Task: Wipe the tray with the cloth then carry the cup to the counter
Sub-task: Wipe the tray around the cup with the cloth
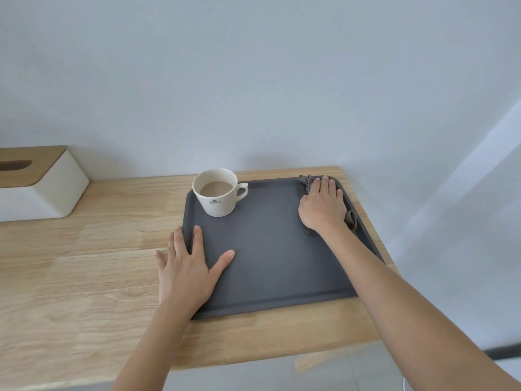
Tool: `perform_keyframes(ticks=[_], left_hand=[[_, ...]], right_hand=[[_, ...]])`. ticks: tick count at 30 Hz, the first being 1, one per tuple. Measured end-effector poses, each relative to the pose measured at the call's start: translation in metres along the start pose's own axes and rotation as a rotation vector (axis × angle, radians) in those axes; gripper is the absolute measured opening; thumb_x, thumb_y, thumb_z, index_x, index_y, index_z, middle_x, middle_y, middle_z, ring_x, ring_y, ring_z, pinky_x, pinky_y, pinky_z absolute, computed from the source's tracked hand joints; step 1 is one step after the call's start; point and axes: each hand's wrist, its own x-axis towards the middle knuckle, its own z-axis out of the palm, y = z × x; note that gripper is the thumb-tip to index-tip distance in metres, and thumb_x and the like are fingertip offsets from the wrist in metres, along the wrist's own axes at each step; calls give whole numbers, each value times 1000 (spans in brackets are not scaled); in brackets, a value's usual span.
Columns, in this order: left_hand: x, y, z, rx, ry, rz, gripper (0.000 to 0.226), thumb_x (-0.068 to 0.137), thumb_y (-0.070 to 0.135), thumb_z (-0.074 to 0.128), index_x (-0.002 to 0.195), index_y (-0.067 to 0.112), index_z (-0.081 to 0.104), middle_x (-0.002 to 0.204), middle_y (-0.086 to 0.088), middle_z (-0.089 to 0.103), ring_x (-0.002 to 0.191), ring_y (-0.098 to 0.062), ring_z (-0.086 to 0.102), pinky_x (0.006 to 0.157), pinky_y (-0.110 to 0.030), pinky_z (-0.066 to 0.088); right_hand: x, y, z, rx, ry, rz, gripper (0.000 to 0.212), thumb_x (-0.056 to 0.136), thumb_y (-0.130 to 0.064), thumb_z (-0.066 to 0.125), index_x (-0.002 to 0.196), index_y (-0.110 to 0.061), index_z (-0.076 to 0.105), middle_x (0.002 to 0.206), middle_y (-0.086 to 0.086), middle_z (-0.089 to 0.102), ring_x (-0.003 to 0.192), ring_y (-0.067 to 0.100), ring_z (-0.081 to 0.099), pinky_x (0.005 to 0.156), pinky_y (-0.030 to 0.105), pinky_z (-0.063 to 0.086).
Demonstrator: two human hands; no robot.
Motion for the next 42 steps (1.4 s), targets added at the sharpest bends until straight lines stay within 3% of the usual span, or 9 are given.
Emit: perform_keyframes(ticks=[5, 12, 21, 25, 28, 31, 34, 37, 42], left_hand=[[2, 0, 0, 20, -5, 4, 96, 77, 82, 13, 151, 21, 13, 157, -19, 12, 147, -31, 6, 115, -54, 16], [-1, 4, -3, 23, -7, -24, 95, 78, 81, 13, 152, 20, 12, 158, -17, 14, 148, -30, 3, 115, -56, 13], [-2, 4, -4, 46, -11, -33, 93, 80, 80, 11, 152, 22, 11, 160, -16, 9, 148, -31, -2, 115, -59, 7], [-9, 11, -9, -41, 76, 24, 73, 91, 65, 19, 152, 25, 18, 161, -12, 5, 149, -29, -8, 114, -63, -1], [-15, 27, -9, -205, 172, 158, 52, 98, 47, 32, 146, 27, 35, 160, -1, 17, 150, -20, 0, 113, -62, -6], [-10, 51, -8, -351, 99, 334, 43, 100, 31, 37, 144, 30, 38, 157, 7, 25, 148, -15, 13, 115, -58, 1], [7, 72, -12, -461, -78, 497, 56, 95, 12, 44, 147, 31, 31, 156, 8, 28, 146, -13, 21, 118, -51, 10], [24, 86, -21, -599, -186, 587, 67, 84, 10, 63, 144, 27, 39, 145, 5, 47, 135, -10, 40, 113, -26, 27], [36, 90, -51, -780, -112, 544, 13, 83, 19, 70, 95, 21, 74, 89, 3, 74, 87, -19, 65, 85, -43, 51]], right_hand=[[-15, -4, 1, -25, -32, -348, 55, 100, -29, 25, 152, -14, 14, 162, 4, 9, 149, 21, 8, 121, 41, 12], [-60, -18, 7, 57, -100, -593, 54, 100, -21, 29, 152, -19, 17, 162, -2, 9, 149, 17, 8, 121, 36, 11], [-127, 1, -10, 237, -226, -682, 54, 100, -27, 36, 151, -18, 22, 161, -4, 15, 149, 11, 6, 122, 32, 5], [-128, 39, -18, 100, 25, -580, 63, 90, -55, 47, 146, -27, 36, 157, -6, 28, 149, 18, 4, 121, 40, -4], [-114, 57, -23, 129, 18, -481, 53, 89, -54, 52, 138, -35, 47, 149, -8, 41, 147, 21, 17, 120, 48, 4], [-99, 60, -31, 304, 77, -435, 30, 90, -33, 61, 119, -28, 65, 117, -3, 67, 113, 17, 58, 96, 32, 41], [-90, 59, -40, 406, 102, -396, 12, 87, -22, 66, 97, -19, 72, 81, -3, 69, 73, 11, 57, 68, 23, 38], [-87, 55, -49, 447, 102, -430, 3, 85, -20, 68, 86, -20, 71, 72, -7, 68, 65, 7, 57, 62, 19, 40], [-91, 54, -77, 518, 122, -451, 7, 80, -28, 74, 83, -22, 71, 68, -3, 65, 63, 14, 56, 60, 21, 38]])
